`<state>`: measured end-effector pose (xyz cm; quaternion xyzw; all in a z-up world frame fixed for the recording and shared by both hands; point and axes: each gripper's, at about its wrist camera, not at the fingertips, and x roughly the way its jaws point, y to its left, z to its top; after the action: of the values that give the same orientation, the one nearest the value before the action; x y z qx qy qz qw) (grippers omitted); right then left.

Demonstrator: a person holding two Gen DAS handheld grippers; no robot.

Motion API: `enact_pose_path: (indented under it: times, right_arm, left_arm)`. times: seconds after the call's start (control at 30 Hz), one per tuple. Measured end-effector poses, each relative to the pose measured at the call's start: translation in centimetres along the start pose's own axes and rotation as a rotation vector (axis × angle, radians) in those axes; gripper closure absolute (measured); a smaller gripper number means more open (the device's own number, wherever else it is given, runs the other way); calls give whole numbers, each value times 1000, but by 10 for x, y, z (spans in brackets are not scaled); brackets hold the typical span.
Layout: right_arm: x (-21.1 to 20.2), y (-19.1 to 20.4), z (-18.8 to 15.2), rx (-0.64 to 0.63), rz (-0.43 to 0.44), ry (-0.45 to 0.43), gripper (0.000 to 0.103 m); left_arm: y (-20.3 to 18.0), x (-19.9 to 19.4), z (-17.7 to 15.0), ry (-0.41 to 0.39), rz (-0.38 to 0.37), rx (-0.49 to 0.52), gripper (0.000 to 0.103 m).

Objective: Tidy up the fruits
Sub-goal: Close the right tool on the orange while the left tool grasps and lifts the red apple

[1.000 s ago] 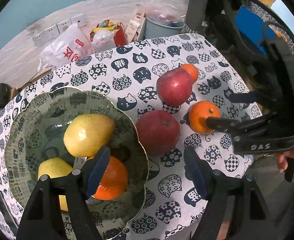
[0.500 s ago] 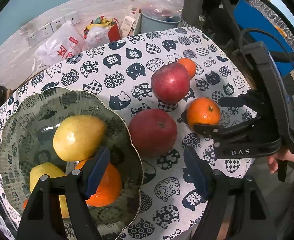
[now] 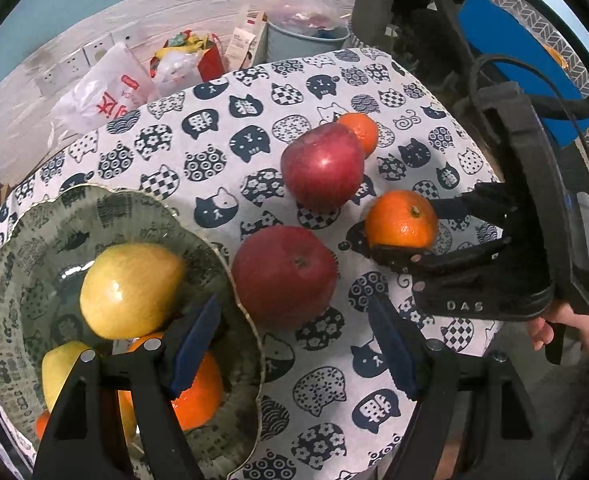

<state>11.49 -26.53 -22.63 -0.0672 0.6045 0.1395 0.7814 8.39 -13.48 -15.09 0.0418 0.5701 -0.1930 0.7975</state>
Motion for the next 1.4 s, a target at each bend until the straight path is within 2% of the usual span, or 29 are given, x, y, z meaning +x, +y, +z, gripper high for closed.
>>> enact_pose_path:
  times: [0.23,0.4,0.9,1.03,1.4]
  right_arm:
    - [-16,-24,0,75,1,-44,35]
    - [-24,-38,-2,101,-2,-54,35]
    - [-29,-46,0,130,12,-61,35]
    - [-30,-48,0,133,15,-62,35]
    - [-37,-58,-4,164,1,-78,35]
  left_arm:
    - [-9,13,9,10,-10,35,22]
    - [-14,23,13,16,11,59,17]
    - [-28,33,22,-4,66,137,14]
    - [-29,29,26,-20,40,130,14]
    - [-31,43,49,-23,50,120,14]
